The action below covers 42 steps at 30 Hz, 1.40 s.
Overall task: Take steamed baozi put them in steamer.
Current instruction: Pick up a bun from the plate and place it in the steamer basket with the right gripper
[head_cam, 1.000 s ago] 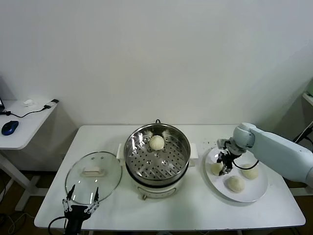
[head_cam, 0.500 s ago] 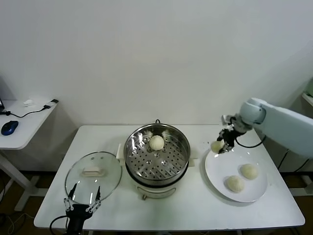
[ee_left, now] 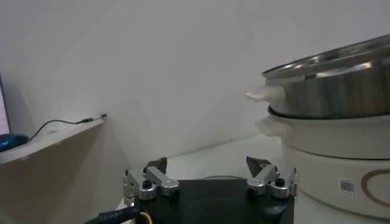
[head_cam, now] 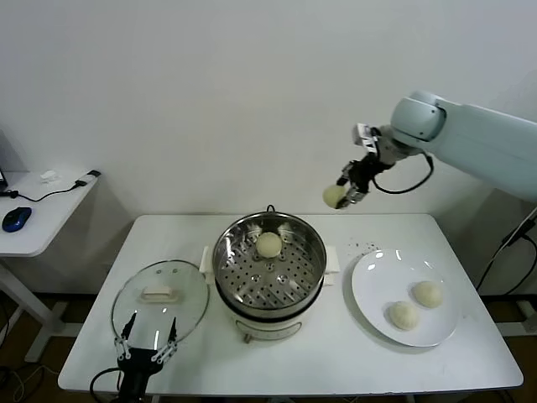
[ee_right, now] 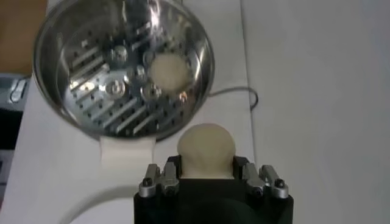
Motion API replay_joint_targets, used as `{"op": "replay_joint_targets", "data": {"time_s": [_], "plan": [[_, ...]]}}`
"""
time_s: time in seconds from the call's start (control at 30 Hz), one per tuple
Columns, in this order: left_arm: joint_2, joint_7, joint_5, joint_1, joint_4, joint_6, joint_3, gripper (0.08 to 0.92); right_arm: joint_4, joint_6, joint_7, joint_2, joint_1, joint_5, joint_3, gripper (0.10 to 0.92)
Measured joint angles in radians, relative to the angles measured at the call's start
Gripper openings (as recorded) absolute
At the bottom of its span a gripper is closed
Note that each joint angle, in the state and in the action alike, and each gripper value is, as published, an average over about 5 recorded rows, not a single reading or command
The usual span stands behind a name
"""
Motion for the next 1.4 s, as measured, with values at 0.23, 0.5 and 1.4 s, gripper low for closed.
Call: {"op": "replay_joint_targets", "data": {"time_s": [0.23, 0.5, 1.4], "plan": [[0.002, -0.006, 0.002, 0.010, -0.003, -0.007, 0.001, 0.823, -0.015, -0.051, 0.059, 0.142, -0.027, 0.056, 0.005, 0.551], [0.002, -0.007, 0.001, 0.010, -0.002, -0.010, -0.001, 0.823, -0.034, -0.103, 0.130, 0.281, -0.119, 0.084, 0.004, 0.551], [0.012, -0.012, -0.006, -0.003, 0.024, -0.013, -0.013, 0.823, -0.050, -0.152, 0.206, 0.425, -0.272, 0.084, -0.030, 0.681]]}}
